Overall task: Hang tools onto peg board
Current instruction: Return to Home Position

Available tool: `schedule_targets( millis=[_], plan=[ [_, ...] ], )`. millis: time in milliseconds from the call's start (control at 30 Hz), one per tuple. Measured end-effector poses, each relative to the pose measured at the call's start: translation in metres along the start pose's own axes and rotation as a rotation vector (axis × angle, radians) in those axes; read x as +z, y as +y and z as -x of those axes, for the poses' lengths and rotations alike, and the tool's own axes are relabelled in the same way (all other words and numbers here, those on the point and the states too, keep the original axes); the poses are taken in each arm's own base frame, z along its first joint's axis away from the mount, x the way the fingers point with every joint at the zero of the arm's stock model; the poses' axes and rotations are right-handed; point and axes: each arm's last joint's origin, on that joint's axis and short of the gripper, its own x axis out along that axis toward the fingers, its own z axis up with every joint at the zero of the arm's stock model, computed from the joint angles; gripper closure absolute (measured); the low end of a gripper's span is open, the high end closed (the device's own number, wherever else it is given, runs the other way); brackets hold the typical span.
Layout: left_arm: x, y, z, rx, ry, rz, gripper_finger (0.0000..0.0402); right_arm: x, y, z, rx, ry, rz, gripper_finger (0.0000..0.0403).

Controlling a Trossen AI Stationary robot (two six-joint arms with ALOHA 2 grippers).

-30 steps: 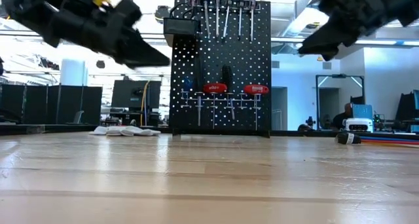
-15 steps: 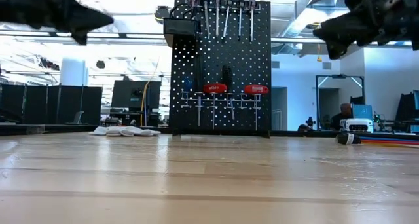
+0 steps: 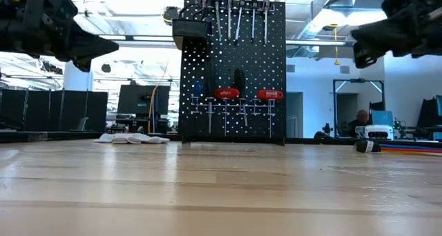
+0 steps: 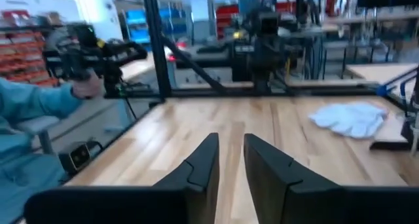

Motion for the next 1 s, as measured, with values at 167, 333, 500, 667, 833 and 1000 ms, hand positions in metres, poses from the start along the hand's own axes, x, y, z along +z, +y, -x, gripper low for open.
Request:
schedule_targets(
  millis=[167,333,500,667,833,1000],
  plan=[
    [-0.005,0.000,0.000,-0.001,-0.018,0.005,0.0401,-0.006,0.007,0.012,0.037,-0.105,0.011,0.0336],
    [-0.005,0.000,-0.001,-0.002,-0.018,0.005,0.0401,-0.006,0.007,0.018,-0.061,-0.171,-0.015,0.0348],
    [-0.005,0.000,0.000,-0.002,-0.026,0.010,0.0401,-0.013,0.009,0.014,-0.157,-0.167,-0.057,0.0371],
    [-0.006,0.000,0.000,-0.003,-0.020,0.025,0.0401,-0.016,0.021,0.010,-0.135,-0.145,-0.031,0.0397],
    [-0.006,0.000,0.000,-0.003,-0.017,0.021,0.0400,-0.020,0.036,0.008,-0.024,-0.103,0.005,0.0387],
    [-0.006,0.000,0.000,-0.002,-0.015,-0.032,0.0400,-0.024,0.036,0.008,-0.176,-0.067,0.061,0.0385]
  ],
)
